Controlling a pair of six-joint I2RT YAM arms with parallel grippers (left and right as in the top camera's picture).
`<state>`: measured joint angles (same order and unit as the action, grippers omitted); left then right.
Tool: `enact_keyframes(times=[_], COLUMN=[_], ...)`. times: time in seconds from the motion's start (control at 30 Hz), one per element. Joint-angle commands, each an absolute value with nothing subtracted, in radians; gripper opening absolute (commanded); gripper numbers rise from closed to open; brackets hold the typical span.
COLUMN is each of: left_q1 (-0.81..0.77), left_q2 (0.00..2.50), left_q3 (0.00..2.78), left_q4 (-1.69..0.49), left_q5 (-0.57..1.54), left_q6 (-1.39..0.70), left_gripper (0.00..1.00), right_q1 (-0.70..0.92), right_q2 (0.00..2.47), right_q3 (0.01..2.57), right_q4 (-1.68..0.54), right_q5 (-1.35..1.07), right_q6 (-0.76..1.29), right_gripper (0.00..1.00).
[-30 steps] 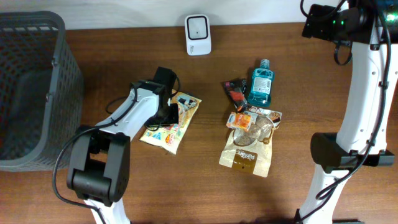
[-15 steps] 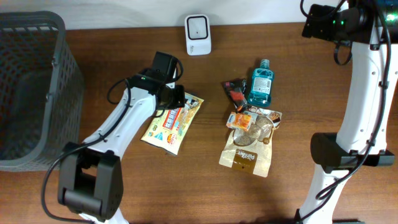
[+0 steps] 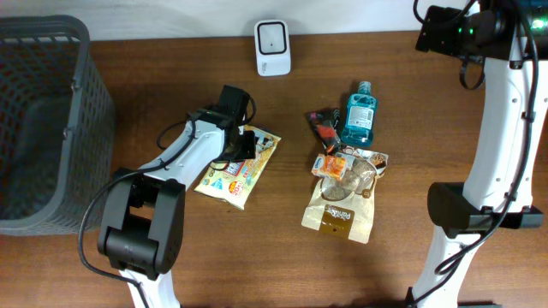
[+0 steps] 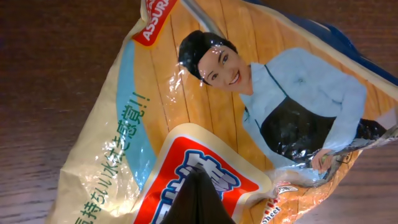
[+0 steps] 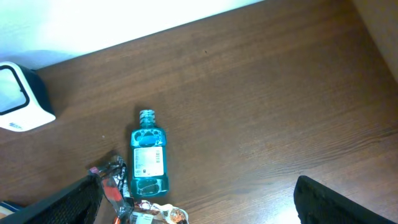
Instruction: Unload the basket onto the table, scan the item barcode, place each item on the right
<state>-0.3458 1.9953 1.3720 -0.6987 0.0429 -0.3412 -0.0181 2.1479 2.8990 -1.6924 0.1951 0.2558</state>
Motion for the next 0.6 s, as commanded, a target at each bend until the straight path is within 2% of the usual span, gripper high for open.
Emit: enact_keyframes(times=[0.0,0.27,0.57], left_q1=[-0.35,-0.353,-0.353], left_q2=[1.898,1.789,1.802], left_q3=[1.398,1.372,1.114], left_q4=[-0.753,-0.989,-0.787], left_q5=[0.07,0.097,0.09], left_q6=[-0.351,-0.351,-0.393], left_gripper=[0.0,0.0,0.0], right_q1=[-0.02,-0.02,-0.02], right_q2=[2.151,2.151,2.151], right_q3=[2.899,2.899,2.899], right_q4=[-1.698,-1.699,-1.698], right_q5=[0.215,0.215,0.215], right_q6=[0.26,0.26,0.26], right_gripper=[0.98,0.98,0.99])
